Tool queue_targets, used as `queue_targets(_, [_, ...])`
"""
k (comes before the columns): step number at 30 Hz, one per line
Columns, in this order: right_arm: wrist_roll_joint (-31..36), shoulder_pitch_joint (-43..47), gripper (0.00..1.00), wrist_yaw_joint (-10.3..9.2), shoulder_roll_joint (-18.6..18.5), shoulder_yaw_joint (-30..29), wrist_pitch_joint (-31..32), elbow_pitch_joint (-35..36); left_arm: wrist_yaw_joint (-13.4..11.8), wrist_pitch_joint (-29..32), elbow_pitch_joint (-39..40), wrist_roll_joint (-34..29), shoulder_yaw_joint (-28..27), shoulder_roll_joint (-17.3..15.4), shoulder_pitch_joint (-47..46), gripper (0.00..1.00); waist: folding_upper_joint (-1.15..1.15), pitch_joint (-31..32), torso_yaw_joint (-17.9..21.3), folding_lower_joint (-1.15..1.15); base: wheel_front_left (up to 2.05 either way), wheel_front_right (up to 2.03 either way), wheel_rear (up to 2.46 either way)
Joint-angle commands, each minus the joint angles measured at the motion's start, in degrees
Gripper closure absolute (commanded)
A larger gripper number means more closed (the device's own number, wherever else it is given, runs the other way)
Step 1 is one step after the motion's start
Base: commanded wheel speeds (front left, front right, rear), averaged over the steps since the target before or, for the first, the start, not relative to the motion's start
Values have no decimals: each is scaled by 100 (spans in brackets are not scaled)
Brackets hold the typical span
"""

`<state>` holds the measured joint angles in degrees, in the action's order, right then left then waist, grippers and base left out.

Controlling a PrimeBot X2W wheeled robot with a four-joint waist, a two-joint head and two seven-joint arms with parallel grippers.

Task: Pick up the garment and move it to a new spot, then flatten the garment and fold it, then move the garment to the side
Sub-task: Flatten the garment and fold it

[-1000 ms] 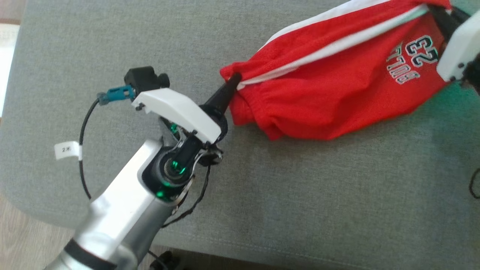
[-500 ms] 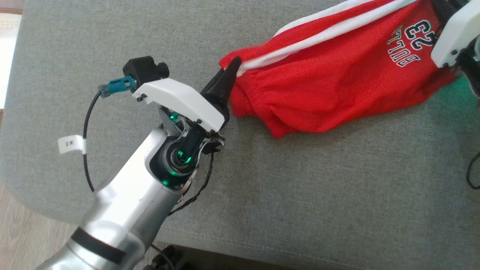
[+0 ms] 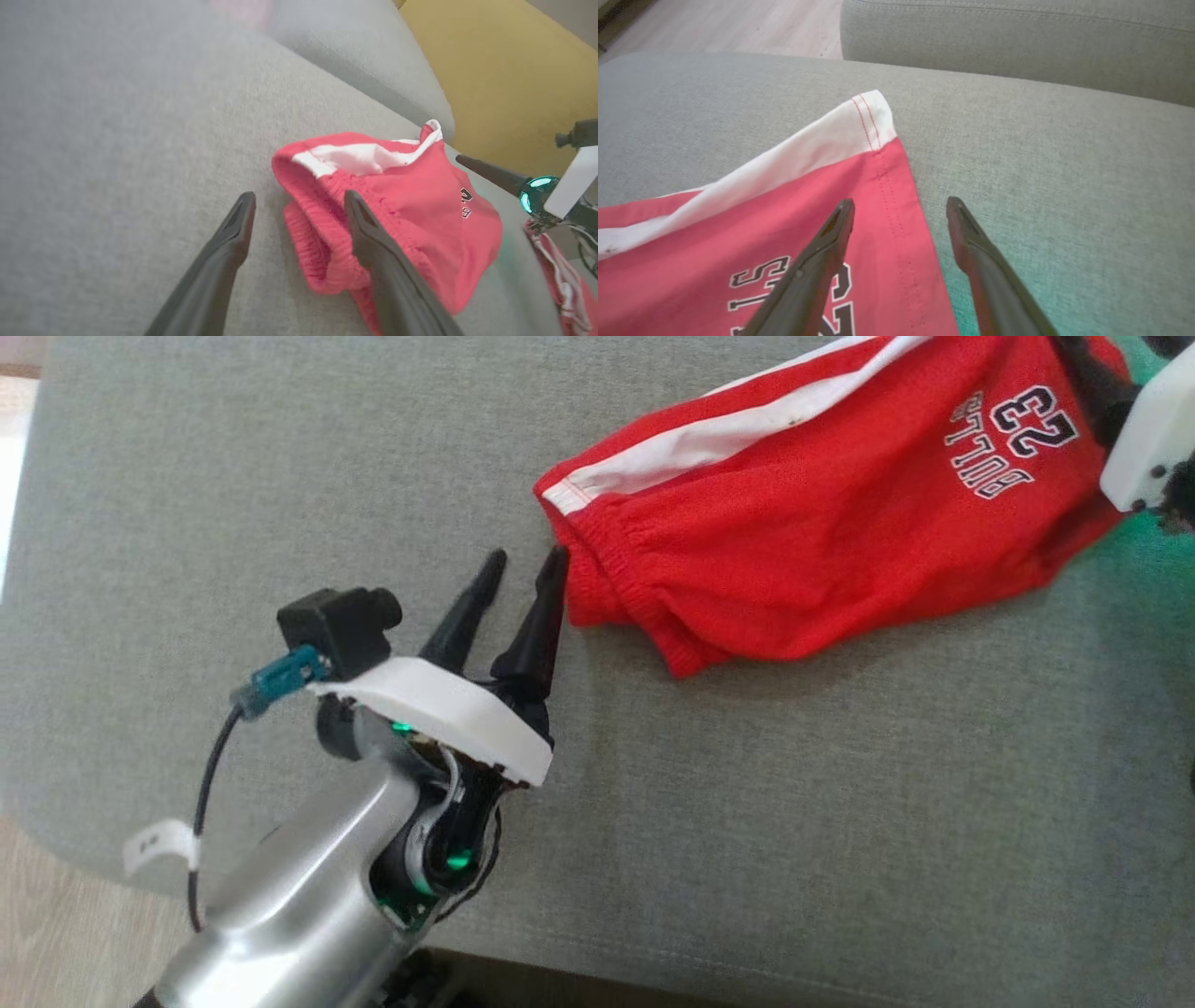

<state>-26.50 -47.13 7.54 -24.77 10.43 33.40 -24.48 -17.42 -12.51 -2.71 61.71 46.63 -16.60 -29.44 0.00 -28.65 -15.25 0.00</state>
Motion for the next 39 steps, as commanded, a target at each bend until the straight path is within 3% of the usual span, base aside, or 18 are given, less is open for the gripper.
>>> queue_targets(1, [47, 87, 0, -5, -36, -38, 58, 171, -74, -107, 232, -210, -196, -208, -105, 0, 0, -4, -42, 0, 0, 0, 0])
queue_targets(4, [228, 99, 0, -5, 40, -187, 211, 50, -245, -225, 392, -752, -289, -87, 82, 0, 0, -1, -130, 0, 0, 0, 0])
queue_targets(11, [76, 313, 0, -5, 265, -49, 994, -56, 8, -247, 549, -1596, -661, 330, 609, 0, 0, 125, -277, 0, 0, 0, 0])
queue_targets(12, [40, 361, 25, -5, 244, 5, 1056, -2, 62, -247, 556, -1732, -719, 362, 677, 0, 0, 155, -278, 0, 0, 0, 0])
queue_targets(13, [16, 402, 100, -5, 218, 35, 1078, 50, 110, -247, 556, -1867, -777, 392, 747, 0, 0, 180, -273, 0, 0, 0, 0])
queue_targets(22, [-43, 838, 100, -5, 216, -727, 351, 94, 554, -248, 591, -3080, -1493, 750, 1562, 0, 0, 580, -27, 0, 0, 0, 0])
queue_targets(31, [227, 1395, 100, -5, -279, -1669, -467, -54, 1097, -249, 395, -3832, -2178, 1125, 2516, 0, 0, 962, 185, 0, 0, 0, 0])
queue_targets(35, [284, 1430, 100, -5, -315, -1574, -589, 294, 1274, -249, 323, -3935, -2392, 1270, 2703, 0, 0, 1033, 209, 0, 0, 0, 0])
queue_targets(39, [254, 1396, 100, -5, -118, -1059, -481, 798, 1435, -249, 241, -3975, -2457, 1343, 2748, 0, 0, 1035, 220, 0, 0, 0, 0])
